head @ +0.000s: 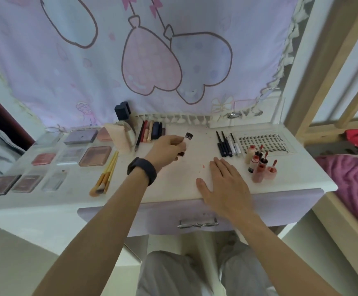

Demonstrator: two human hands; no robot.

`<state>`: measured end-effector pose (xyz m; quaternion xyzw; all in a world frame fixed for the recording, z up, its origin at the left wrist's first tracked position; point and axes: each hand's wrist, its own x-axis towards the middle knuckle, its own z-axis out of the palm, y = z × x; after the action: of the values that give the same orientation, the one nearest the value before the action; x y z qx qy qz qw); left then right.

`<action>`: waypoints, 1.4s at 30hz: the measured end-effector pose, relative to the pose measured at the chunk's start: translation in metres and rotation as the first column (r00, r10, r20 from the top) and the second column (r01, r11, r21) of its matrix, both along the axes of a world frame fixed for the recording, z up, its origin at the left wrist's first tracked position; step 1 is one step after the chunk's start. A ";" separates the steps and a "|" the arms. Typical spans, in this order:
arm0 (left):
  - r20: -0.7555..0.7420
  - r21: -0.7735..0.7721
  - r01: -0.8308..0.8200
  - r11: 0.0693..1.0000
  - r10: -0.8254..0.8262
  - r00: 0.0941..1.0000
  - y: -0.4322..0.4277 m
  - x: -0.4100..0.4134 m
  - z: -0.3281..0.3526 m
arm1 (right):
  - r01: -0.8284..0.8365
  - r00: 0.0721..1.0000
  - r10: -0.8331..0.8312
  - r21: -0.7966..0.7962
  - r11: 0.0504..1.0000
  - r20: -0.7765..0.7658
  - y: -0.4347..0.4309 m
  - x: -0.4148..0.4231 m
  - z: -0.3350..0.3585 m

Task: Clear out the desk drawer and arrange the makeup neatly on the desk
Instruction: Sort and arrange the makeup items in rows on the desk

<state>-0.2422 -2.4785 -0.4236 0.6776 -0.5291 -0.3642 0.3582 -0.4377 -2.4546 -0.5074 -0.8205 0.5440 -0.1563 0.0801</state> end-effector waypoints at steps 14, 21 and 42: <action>0.156 -0.454 0.103 0.885 -0.035 0.987 0.134 -0.049 -0.015 | -0.296 0.599 -0.125 0.364 0.883 0.791 0.052 -0.019 0.043; 0.396 -0.492 0.089 0.866 0.132 0.909 0.142 -0.068 -0.041 | -0.346 0.451 -0.351 0.524 0.778 0.820 0.074 -0.024 0.046; -0.265 -0.107 -0.056 0.993 0.026 0.964 0.147 -0.100 -0.020 | -0.009 0.496 -0.002 0.007 1.000 0.868 0.083 -0.026 0.029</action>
<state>-0.3423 -2.3319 -0.4436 0.6127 -0.4826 -0.4125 0.4707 -0.4640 -2.3717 -0.4779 -0.6320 0.4295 -0.5438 0.3470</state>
